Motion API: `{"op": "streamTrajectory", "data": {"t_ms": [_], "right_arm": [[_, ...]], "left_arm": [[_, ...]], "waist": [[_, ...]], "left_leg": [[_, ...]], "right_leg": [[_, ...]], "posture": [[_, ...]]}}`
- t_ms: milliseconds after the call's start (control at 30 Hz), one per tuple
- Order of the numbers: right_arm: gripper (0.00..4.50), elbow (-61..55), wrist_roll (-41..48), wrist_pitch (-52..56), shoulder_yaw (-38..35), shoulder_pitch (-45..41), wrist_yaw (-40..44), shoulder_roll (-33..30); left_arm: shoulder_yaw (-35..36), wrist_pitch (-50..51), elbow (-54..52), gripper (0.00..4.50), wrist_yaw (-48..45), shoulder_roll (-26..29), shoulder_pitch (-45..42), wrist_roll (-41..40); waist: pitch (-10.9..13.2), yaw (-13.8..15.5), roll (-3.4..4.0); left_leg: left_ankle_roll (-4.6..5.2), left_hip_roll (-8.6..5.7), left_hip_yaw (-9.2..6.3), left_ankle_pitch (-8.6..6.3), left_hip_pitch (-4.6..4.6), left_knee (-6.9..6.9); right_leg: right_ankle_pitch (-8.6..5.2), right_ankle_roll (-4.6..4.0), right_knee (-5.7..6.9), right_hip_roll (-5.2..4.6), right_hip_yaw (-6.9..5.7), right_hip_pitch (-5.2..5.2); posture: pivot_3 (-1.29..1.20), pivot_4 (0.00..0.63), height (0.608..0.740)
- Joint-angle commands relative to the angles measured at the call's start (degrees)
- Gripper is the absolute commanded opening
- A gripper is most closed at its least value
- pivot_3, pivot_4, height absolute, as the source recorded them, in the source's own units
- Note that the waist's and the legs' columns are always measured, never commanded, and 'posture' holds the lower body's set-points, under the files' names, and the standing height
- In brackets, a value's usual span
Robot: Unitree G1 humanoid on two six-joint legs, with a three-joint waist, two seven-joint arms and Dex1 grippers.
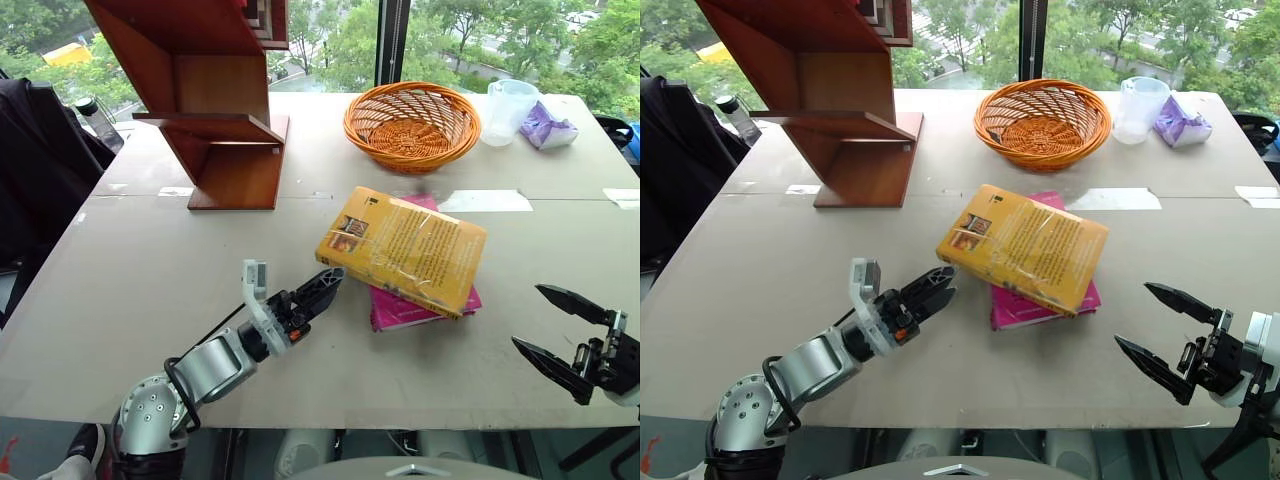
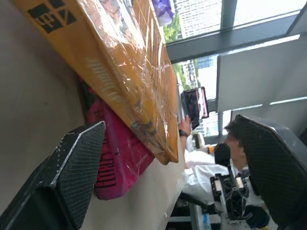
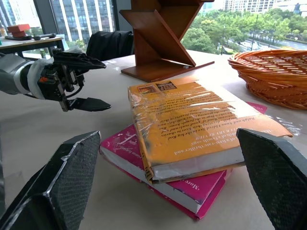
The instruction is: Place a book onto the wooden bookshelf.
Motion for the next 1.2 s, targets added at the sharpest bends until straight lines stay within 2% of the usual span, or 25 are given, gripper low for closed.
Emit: {"op": "streamTrajectory", "data": {"t_ms": [33,267,633,733,967,1000,1200], "right_arm": [[4.50,-2.32,0.47,-0.59,-1.80,0.11,-0.62,0.08],[4.50,-1.88,0.46,-0.34,-2.21,-1.54,-1.26,-0.83],[4.50,-3.00,0.21,-0.68,-3.25,-0.19,-1.64,-0.49],[4.50,-3.55,0.05,-0.74,-3.15,0.22,-2.04,-0.11],[4.50,-3.95,-0.56,-1.06,-2.30,0.27,-2.68,0.51],[4.50,-3.90,-0.68,-1.08,-2.20,0.17,-2.63,0.56],[4.50,-3.23,-1.32,-0.90,-1.62,-0.95,-2.52,0.54]], "left_arm": [[-1.22,-2.59,2.19,4.48,3.42,-2.42,-0.87,-3.74],[-5.16,-2.28,10.20,4.48,6.20,-7.04,-8.29,-1.45],[-3.16,-0.90,22.13,4.48,2.35,-11.29,-14.73,2.47],[-2.46,0.16,25.63,3.70,0.31,-12.63,-16.66,4.78],[0.27,2.81,29.50,0.42,-3.16,-15.01,-18.09,8.12],[0.74,3.05,29.43,0.18,-3.99,-15.12,-18.16,8.70],[2.87,2.33,19.46,0.14,-18.59,-12.41,-21.47,15.99]], "waist": [[-0.01,0.06,-0.02],[-0.04,0.04,-0.03],[-0.16,0.21,0.14],[-0.30,0.23,0.23],[-0.50,0.23,0.42],[-0.50,0.23,0.42],[-0.40,-0.04,0.29]], "left_leg": [[0.00,0.00,0.01,0.00,0.00,0.00],[0.00,-0.05,0.08,0.01,0.00,0.06],[0.00,-0.05,0.07,0.01,0.01,0.12],[0.00,-0.07,0.03,0.01,0.01,0.19],[0.00,-0.06,-0.02,0.01,0.04,0.32],[0.00,-0.06,-0.04,0.01,0.04,0.32],[-0.02,-0.05,-0.04,0.01,-0.05,0.33]], "right_leg": [[0.00,-0.01,0.00,0.01,0.00,0.00],[0.02,-0.04,0.02,0.13,0.04,0.01],[0.02,-0.03,0.05,0.16,0.04,0.03],[-0.04,0.09,0.07,0.20,0.02,0.04],[-0.03,0.09,0.12,0.21,0.02,0.11],[-0.03,0.09,0.12,0.20,0.02,0.12],[-0.01,0.05,0.13,0.24,0.01,0.01]], "posture": [[0.00,0.150,0.740],[0.00,0.150,0.740],[0.00,0.150,0.740],[0.00,0.150,0.740],[0.00,0.150,0.740],[0.00,0.150,0.740],[0.00,0.150,0.740]]}}
